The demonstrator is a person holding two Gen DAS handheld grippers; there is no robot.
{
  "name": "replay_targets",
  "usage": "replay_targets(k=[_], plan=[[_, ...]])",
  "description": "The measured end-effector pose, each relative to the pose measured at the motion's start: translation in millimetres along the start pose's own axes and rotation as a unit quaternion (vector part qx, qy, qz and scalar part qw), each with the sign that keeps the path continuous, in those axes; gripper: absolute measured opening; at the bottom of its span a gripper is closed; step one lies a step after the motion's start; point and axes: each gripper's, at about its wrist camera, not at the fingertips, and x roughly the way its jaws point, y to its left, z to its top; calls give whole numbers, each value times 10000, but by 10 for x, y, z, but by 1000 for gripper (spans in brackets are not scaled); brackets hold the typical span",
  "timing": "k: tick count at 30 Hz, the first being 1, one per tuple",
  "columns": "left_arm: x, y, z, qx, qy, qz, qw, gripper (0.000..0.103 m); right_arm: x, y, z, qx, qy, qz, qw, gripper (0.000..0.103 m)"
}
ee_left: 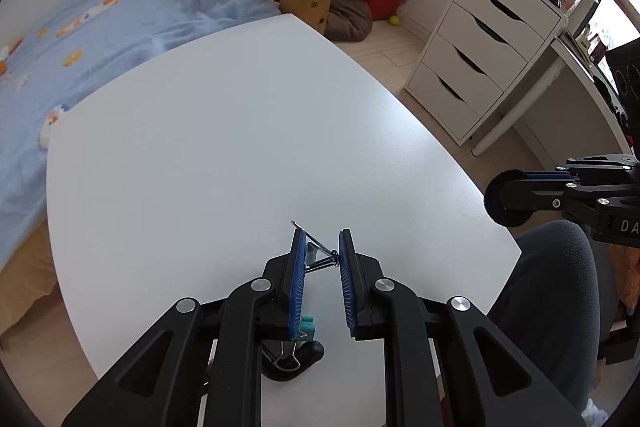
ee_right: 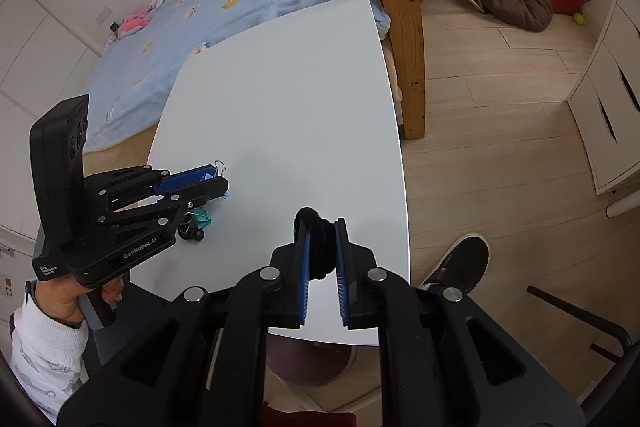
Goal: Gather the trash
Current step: 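Carry the black item and blue binder clip over the wastebasket with both grippers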
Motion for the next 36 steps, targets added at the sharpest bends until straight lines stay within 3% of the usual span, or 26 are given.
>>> replay_targets(k=[15,25,36], plan=[[-683,-182,-361,250,-642,234,9973,16,-260,383,-156,-762,-315,-82,9966,11],[-1148,-404,-752,462,-1054,222,9931,16,-551,663,-483,-1403,-621,-84,9881,11],[-1388,-618,-1144,532,-1335,104,9896,16,-730,871,-907,-1877,-802,-15,9790,11]])
